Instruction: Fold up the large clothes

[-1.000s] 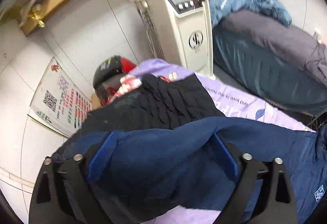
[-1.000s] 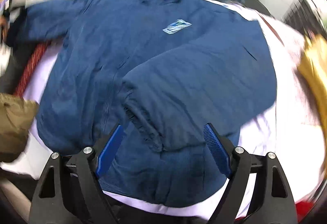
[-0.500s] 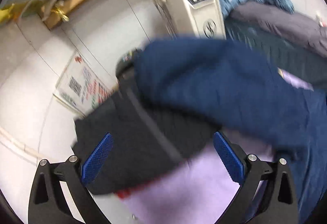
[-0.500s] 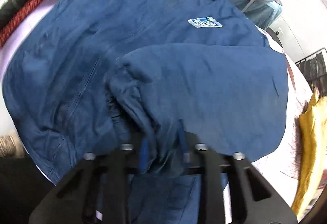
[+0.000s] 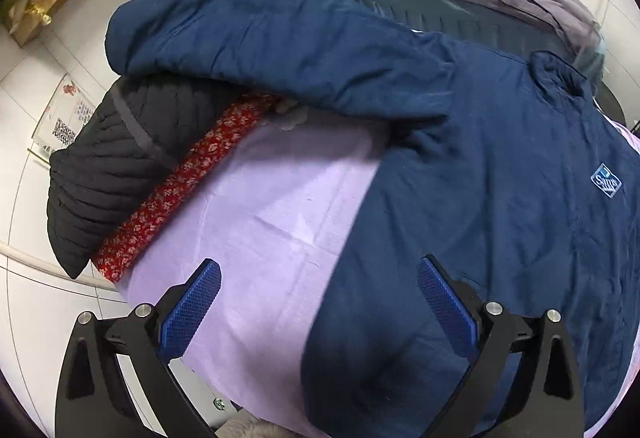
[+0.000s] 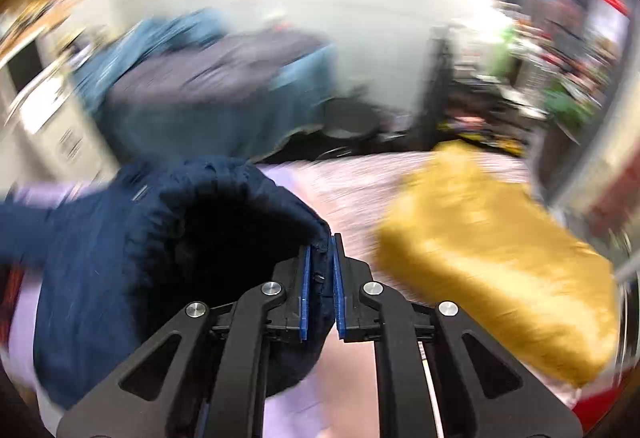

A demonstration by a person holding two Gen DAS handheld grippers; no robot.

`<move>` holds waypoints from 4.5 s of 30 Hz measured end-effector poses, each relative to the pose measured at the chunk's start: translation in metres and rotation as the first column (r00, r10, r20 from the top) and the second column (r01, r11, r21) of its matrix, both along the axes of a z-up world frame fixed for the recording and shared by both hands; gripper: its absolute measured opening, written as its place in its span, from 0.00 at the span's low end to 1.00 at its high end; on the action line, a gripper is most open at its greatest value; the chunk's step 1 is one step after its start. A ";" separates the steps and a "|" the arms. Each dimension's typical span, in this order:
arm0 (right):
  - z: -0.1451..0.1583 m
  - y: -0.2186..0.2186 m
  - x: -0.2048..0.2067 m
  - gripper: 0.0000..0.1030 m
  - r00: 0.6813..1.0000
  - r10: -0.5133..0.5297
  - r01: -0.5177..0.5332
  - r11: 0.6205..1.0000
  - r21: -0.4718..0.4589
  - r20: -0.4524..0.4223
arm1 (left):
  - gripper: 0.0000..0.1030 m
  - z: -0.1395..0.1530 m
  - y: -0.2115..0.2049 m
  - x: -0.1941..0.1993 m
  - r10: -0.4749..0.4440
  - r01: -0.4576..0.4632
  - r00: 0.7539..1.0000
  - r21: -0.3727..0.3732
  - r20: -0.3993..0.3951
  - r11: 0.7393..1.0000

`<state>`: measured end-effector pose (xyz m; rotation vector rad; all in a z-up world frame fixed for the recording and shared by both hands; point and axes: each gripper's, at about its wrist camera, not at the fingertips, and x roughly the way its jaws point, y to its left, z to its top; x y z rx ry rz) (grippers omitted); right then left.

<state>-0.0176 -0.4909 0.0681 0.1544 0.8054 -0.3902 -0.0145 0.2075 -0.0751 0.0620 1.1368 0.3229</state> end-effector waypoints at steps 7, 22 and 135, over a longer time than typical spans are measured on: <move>-0.003 -0.148 -0.021 0.10 0.963 -0.267 0.267 0.963 0.034 -0.024 | 0.94 0.004 0.006 -0.020 0.072 -0.071 0.997 0.030 -0.006 0.997; -0.080 -0.050 -0.005 0.66 0.989 0.139 -0.120 0.948 0.295 -0.042 | 0.94 -0.019 0.002 -0.076 0.234 -0.238 0.967 -0.026 -0.101 0.971; -0.202 0.151 -0.031 0.74 0.817 0.403 -0.233 0.884 0.405 -0.411 | 0.95 -0.156 -0.084 -0.004 -0.227 0.169 0.880 -0.172 -0.417 0.971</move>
